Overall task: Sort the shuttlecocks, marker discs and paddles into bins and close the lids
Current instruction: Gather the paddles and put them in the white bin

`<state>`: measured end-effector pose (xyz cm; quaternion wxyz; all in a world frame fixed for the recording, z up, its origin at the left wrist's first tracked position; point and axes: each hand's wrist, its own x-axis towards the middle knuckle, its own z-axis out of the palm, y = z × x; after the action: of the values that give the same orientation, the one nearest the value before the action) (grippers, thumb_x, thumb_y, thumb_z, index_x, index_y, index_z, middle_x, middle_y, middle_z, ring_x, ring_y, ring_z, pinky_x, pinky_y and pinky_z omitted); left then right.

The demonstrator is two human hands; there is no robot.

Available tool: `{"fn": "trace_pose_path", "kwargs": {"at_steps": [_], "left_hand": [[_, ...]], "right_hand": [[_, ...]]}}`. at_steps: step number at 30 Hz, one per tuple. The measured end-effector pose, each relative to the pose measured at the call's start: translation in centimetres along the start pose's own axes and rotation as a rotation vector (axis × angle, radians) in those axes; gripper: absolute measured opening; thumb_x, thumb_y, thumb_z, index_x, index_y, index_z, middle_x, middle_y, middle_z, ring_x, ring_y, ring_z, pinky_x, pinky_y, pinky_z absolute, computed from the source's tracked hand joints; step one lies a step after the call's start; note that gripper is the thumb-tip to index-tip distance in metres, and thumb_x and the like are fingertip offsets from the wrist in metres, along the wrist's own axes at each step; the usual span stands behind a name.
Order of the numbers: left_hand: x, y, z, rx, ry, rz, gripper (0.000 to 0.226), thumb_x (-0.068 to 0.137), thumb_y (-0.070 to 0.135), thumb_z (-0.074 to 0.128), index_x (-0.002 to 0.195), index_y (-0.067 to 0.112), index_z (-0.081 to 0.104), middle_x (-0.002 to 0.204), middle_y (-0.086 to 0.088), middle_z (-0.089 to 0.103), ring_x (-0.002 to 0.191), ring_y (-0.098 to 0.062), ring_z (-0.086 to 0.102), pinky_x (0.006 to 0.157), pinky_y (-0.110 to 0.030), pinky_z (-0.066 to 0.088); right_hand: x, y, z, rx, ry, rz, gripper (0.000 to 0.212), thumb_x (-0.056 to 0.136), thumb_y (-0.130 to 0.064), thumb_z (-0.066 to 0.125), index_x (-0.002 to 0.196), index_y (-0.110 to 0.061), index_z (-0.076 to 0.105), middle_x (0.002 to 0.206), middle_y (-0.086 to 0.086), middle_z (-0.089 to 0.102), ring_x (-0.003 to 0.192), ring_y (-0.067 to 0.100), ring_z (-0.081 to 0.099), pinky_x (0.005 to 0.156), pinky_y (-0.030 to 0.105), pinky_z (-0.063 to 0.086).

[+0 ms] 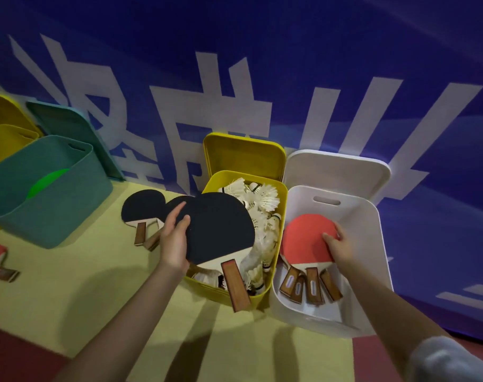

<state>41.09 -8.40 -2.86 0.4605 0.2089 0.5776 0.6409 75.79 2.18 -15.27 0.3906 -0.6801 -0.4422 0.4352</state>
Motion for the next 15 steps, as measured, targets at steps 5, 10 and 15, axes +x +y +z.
{"fn": "trace_pose_path", "kwargs": {"at_steps": [5,10,15], "left_hand": [[-0.8,-0.5,1.7,0.032,0.071,0.053,0.032,0.097,0.012,0.048,0.123,0.029,0.058,0.119,0.004,0.061,0.106,-0.013,0.06,0.08,-0.028,0.051],[-1.5,0.5,1.6,0.154,0.085,0.157,0.034,0.097,0.017,0.049,0.127,0.03,0.055,0.122,0.006,0.058,0.109,-0.012,0.057,0.082,-0.027,0.049],[-1.0,2.4,3.1,0.112,0.057,0.155,0.031,0.098,0.014,0.047,0.122,0.03,0.057,0.127,0.0,0.057,0.11,-0.017,0.058,0.085,-0.032,0.051]], "right_hand": [[2.0,2.6,0.3,-0.45,0.047,-0.083,0.049,0.093,-0.034,0.053,0.14,-0.021,0.044,0.12,0.013,0.059,0.118,0.033,0.048,0.097,0.044,0.043],[2.2,3.1,0.5,-0.697,0.057,-0.078,0.051,0.089,-0.043,0.057,0.136,-0.027,0.046,0.138,0.014,0.036,0.13,0.034,0.029,0.105,0.049,0.035],[-0.5,-1.9,0.7,-0.428,0.19,-0.123,0.049,0.093,-0.035,0.054,0.138,-0.016,0.045,0.131,0.016,0.049,0.126,0.034,0.041,0.101,0.044,0.038]]}}
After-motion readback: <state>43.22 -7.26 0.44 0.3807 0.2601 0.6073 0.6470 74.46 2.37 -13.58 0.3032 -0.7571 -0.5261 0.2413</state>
